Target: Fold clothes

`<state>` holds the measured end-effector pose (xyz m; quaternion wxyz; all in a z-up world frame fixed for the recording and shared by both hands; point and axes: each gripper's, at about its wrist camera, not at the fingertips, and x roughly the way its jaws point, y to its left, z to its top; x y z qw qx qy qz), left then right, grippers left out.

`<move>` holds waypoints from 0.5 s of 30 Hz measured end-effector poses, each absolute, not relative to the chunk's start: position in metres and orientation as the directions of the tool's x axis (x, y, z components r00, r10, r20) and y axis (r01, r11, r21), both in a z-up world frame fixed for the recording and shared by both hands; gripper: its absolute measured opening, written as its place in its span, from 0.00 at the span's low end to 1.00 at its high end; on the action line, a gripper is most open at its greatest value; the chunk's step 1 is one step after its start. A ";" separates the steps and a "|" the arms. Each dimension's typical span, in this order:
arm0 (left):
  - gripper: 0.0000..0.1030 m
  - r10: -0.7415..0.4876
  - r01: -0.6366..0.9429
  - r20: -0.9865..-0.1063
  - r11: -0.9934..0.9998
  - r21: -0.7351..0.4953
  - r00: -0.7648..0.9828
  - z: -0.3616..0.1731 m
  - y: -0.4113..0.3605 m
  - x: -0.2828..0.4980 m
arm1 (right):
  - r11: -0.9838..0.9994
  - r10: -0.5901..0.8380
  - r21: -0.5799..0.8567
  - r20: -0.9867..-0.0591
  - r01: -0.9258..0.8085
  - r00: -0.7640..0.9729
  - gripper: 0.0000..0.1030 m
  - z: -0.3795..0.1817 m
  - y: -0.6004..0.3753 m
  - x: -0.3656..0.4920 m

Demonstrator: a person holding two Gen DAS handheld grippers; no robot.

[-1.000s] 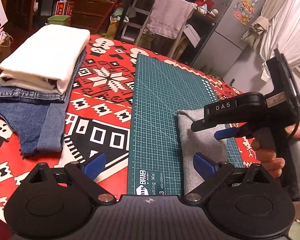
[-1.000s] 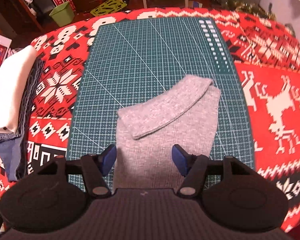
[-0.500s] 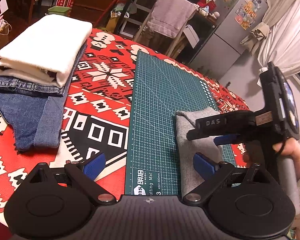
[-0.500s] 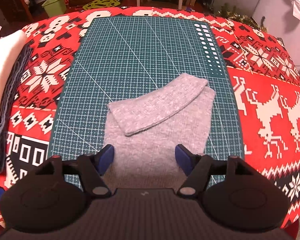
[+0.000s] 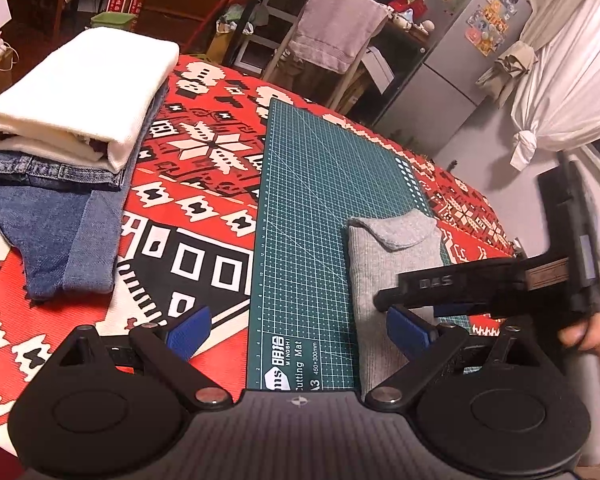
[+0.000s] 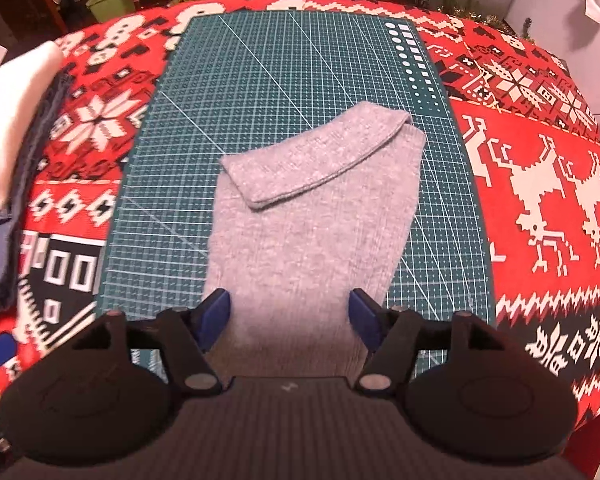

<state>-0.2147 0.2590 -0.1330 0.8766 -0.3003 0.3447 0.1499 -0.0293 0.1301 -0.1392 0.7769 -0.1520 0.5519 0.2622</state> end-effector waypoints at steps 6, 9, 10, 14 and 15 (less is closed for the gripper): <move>0.92 0.047 -0.468 -0.696 0.772 -0.430 0.717 -0.135 0.261 -0.214 | 0.823 0.254 0.092 -0.942 -0.560 0.219 0.67 -0.146 0.116 -0.037; 0.92 0.044 -0.472 -0.698 0.767 -0.435 0.715 -0.137 0.262 -0.215 | 0.819 0.258 0.093 -0.941 -0.566 0.219 0.68 -0.149 0.117 -0.036; 0.92 0.046 -0.473 -0.698 0.767 -0.434 0.715 -0.136 0.262 -0.216 | 0.821 0.253 0.093 -0.944 -0.563 0.213 0.68 -0.148 0.117 -0.035; 0.92 0.055 -0.475 -0.693 0.767 -0.432 0.719 -0.135 0.262 -0.218 | 0.815 0.273 0.138 -0.948 -0.562 0.164 0.66 -0.136 0.111 -0.040; 0.92 0.054 -0.475 -0.693 0.766 -0.433 0.719 -0.135 0.262 -0.218 | 0.813 0.276 0.146 -0.949 -0.564 0.152 0.66 -0.135 0.110 -0.042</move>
